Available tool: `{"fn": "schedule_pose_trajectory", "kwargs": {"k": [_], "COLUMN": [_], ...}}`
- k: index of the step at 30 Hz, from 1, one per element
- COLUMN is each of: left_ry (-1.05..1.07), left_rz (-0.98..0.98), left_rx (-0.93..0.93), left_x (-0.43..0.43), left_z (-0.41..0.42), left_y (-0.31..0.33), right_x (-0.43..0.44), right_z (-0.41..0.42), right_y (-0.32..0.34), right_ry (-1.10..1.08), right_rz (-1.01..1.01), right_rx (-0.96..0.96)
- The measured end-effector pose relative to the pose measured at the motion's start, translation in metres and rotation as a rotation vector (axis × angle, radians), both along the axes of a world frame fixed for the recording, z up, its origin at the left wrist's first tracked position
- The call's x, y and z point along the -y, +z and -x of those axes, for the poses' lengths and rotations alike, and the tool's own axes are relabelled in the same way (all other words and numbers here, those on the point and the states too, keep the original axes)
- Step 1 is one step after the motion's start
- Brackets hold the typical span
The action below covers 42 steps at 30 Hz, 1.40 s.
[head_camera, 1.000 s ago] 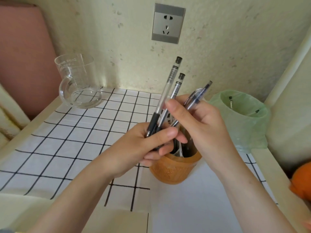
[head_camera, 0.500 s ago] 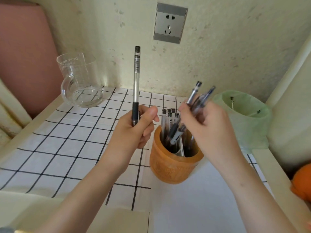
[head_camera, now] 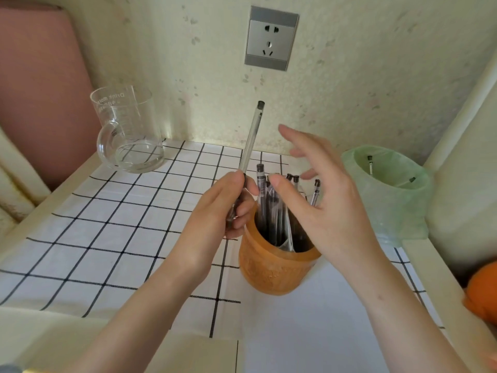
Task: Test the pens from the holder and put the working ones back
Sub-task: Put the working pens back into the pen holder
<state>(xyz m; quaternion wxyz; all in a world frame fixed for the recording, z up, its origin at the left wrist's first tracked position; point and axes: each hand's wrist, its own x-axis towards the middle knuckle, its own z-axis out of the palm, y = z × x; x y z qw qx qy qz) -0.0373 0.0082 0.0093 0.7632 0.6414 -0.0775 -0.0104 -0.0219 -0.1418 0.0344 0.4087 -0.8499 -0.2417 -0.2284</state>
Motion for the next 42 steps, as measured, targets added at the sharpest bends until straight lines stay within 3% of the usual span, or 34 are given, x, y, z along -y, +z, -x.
{"fn": "schedule_pose_trajectory", "kwargs": {"k": [6,20,24,29,34,37,42], "left_ry": [0.016,0.044,0.054,0.081,0.025,-0.115,-0.090], "left_rz": [-0.034,0.046,0.029,0.024,-0.033,-0.075,-0.089], "left_rx": [0.044,0.095,0.090,0.109,0.254,0.270,0.211], "left_x": [0.000,0.000,0.000,-0.003,-0.007,-0.002,-0.002], "left_z": [0.001,0.000,0.000,-0.002,0.002,0.007,0.006], "left_y": [-0.002,0.000,-0.001,-0.004,0.006,0.007,0.001], "right_x": [0.000,0.010,0.008,0.002,0.002,-0.001,-0.001], "right_z": [-0.009,-0.010,-0.007,-0.007,0.006,0.011,0.010], "right_y": [-0.013,-0.020,-0.015,-0.019,0.004,0.014,0.015], "right_ry": [0.051,0.050,0.110,0.092,0.006,0.197,0.133], "right_rz": [0.177,0.340,0.121,0.245,-0.096,-0.344,-0.398], "right_rx": [0.228,0.295,0.172,0.132,0.006,-0.181,-0.137]}}
